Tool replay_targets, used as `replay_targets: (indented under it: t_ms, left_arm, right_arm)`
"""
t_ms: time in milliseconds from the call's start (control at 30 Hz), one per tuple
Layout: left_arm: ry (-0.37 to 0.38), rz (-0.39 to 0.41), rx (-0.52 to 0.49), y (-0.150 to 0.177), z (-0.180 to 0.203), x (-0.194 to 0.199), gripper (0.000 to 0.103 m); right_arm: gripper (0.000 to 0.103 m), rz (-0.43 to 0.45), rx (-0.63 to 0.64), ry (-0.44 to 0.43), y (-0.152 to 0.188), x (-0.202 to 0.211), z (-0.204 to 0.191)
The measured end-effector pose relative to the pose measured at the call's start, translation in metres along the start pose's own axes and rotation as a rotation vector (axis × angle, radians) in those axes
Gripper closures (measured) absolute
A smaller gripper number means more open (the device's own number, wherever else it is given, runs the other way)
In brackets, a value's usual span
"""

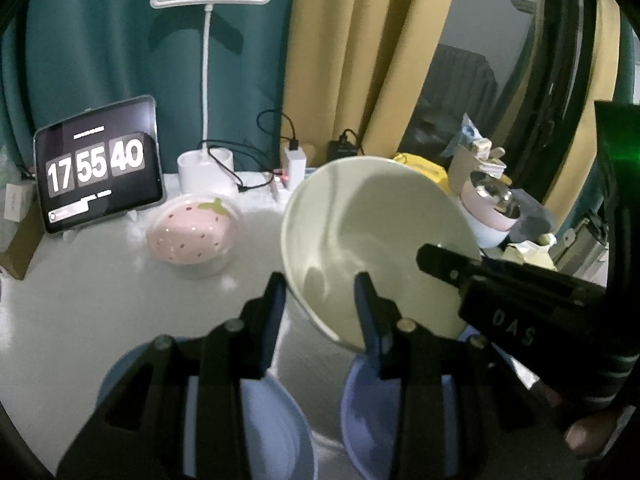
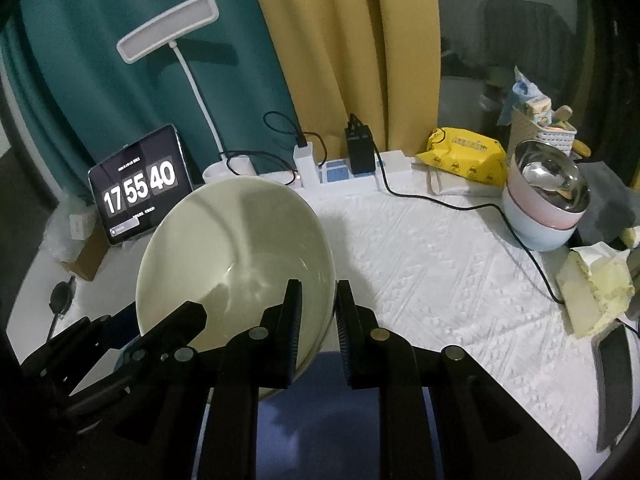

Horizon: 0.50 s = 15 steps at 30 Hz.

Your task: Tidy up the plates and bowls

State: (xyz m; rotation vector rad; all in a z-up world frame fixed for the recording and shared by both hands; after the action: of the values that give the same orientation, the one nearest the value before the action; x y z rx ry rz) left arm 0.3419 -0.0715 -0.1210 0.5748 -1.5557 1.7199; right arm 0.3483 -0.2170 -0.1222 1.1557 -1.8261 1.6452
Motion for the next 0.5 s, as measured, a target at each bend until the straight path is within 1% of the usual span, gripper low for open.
replay_targets:
  t_ms: [333,500]
  left_arm:
    - [0.016,0.013,-0.019,0.012,0.016,0.019,0.067]
    - [0.020,0.014,-0.035,0.021,0.026,0.027,0.067]
  right_arm:
    - [0.085,0.034,-0.001,0.008,0.013,0.028,0.006]
    - [0.085,0.036,-0.010,0.012,0.023,0.037,0.010]
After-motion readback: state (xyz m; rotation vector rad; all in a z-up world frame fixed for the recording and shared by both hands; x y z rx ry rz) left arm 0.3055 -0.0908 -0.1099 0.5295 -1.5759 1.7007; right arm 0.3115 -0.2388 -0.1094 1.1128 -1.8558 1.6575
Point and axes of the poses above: each gripper's, at about its wrist camera, not at the fingertips, and x roughly against the way its jaws point, z to its right, y to its underside, the point moved 8 cm from there along -x, roughly the way its jaws point, and after that the axes turned 10 degrees about -z, right-handed, at the moved point
